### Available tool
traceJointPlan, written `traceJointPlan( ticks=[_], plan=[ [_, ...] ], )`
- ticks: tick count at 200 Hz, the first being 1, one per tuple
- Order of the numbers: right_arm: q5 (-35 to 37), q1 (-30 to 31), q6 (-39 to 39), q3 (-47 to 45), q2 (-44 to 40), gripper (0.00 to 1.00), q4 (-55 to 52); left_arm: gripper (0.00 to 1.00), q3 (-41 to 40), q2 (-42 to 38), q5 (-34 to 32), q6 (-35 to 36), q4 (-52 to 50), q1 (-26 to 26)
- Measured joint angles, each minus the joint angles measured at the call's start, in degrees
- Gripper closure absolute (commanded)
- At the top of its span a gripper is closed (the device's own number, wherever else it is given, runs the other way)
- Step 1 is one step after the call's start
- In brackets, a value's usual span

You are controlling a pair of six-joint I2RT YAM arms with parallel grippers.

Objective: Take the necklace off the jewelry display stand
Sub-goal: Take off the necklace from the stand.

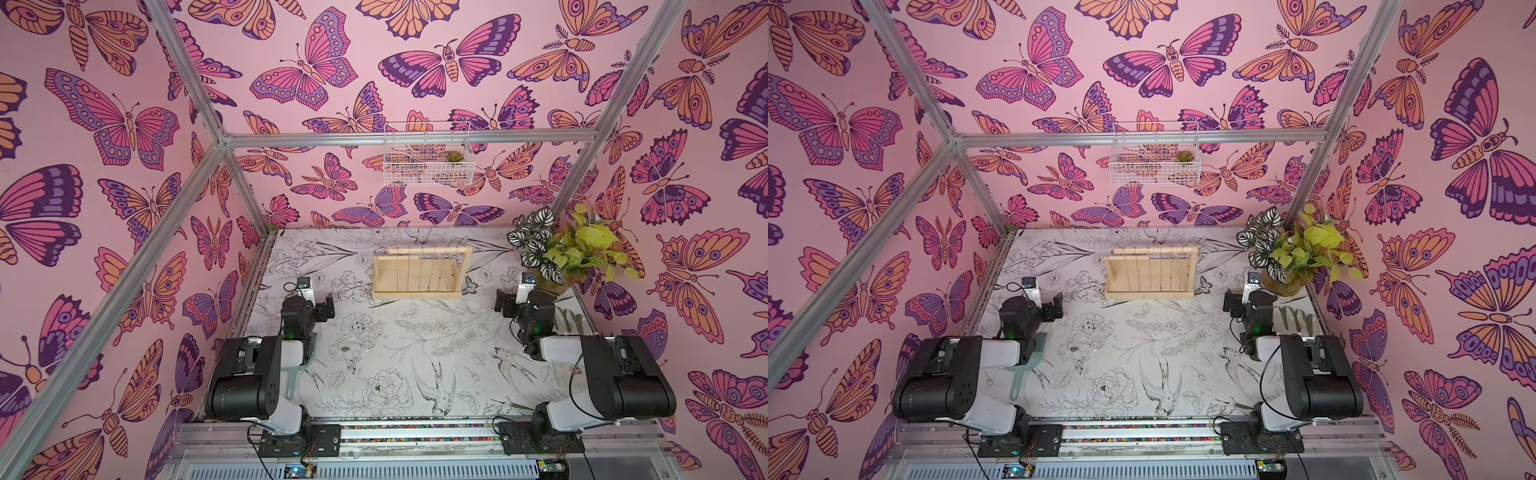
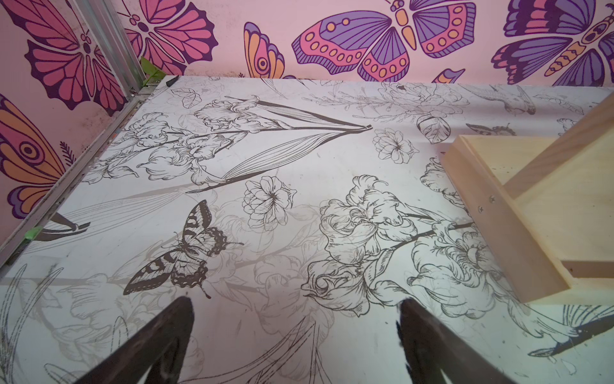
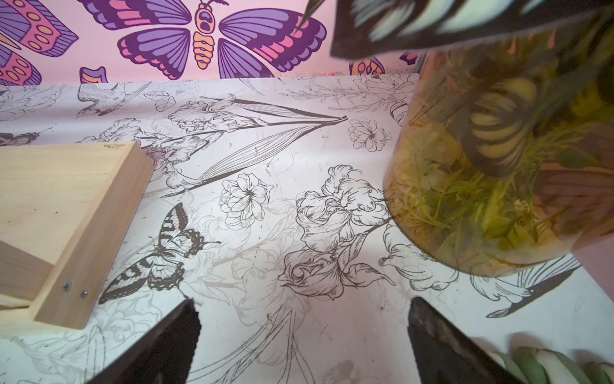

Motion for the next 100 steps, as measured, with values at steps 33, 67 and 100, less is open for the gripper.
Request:
traceJointPlan(
  ticks=[33,67,100],
  plan=[
    [0.37,0.24,-0.09,2.01,-1.79,0.01,-4.76,0.01,1.73,-1.31,0.57,0.07,-4.42,-0.07],
    [6.6,4.61,0.52,10.23,-7.48,0.0,-18.21,0.01,7.93,-7.39,-4.09,0.83,-14.4,-2.97],
    [17.33,14.4,1.14,18.03,-9.29,0.0,-29.83,0.01,11.85,-12.07,-8.09,1.29,-19.45,-9.99]
  ],
)
